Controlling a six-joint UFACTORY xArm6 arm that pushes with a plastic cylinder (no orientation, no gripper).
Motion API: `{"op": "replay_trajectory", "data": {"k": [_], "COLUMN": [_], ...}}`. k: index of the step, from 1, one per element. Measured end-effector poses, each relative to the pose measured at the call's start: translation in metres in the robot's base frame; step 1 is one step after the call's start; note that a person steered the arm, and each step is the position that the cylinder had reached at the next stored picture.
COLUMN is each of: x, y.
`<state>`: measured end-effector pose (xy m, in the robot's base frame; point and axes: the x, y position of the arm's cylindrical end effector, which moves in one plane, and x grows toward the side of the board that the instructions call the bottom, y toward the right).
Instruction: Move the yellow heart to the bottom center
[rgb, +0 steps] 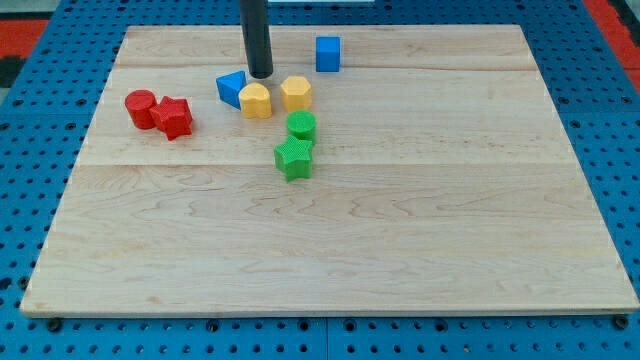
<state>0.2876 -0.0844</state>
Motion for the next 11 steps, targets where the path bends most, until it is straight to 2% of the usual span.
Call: {"op": "replay_trajectory", "data": {"k": [3,5,6,7,8,10,11], "x": [0.159,0.245,0.279,0.277,0.324,0.301,0.292], "y": [0.0,0.001,0.023,0.02,0.011,0.066,0.003]}}
